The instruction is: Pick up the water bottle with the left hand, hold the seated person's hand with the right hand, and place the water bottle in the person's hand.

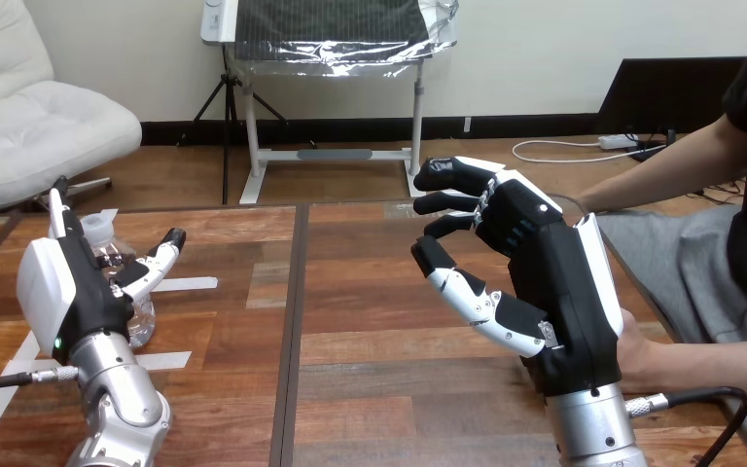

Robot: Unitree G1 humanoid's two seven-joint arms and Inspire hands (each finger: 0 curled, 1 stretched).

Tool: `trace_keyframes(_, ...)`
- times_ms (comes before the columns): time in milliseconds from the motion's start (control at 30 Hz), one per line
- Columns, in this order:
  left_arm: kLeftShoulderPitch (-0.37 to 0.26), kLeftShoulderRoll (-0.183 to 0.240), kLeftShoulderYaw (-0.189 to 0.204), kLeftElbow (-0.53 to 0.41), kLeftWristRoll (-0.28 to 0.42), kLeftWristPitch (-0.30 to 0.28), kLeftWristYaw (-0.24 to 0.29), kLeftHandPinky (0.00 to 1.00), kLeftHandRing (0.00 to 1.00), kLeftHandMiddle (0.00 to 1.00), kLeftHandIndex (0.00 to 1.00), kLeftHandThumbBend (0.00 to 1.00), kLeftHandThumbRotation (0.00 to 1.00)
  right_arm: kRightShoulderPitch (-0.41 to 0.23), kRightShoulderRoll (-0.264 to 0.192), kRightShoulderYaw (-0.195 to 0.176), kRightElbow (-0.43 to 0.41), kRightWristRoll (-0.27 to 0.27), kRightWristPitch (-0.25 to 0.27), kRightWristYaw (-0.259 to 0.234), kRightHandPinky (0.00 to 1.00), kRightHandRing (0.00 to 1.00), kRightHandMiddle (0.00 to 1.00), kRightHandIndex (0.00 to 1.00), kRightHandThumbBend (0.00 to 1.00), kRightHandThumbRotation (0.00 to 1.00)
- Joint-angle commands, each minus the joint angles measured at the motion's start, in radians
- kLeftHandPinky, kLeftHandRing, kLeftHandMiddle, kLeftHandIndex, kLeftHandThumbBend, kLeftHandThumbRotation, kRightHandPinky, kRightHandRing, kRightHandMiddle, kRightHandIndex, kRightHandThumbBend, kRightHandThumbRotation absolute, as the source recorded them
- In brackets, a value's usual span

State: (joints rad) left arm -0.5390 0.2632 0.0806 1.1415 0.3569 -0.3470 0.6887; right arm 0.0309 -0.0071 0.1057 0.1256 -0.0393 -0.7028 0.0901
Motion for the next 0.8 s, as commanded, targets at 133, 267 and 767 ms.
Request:
trace_keyframes(133, -0.091, 0.025, -0.017, 0.032, -0.011, 0.006, 0.017, 0.81, 0.9, 0.93, 0.96, 0.8, 0.25, -0.027, -0.005, -0.008, -0.039, 0.007, -0.003, 0.0, 0.54, 0.65, 0.7, 0.69, 0.47, 0.09)
trace_keyframes(267, -0.091, 0.03, -0.021, 0.041, -0.012, 0.002, 0.019, 0.81, 0.9, 0.94, 0.96, 0.8, 0.24, -0.027, -0.004, -0.008, -0.038, 0.007, -0.005, 0.0, 0.54, 0.65, 0.7, 0.69, 0.47, 0.09)
trace_keyframes(767, -0.104, 0.046, -0.032, 0.055, -0.019, 0.059, 0.013, 0.82, 0.9, 0.94, 0.97, 0.78, 0.26, -0.027, -0.007, -0.011, -0.04, 0.007, 0.001, 0.0, 0.55, 0.66, 0.7, 0.69, 0.47, 0.08)
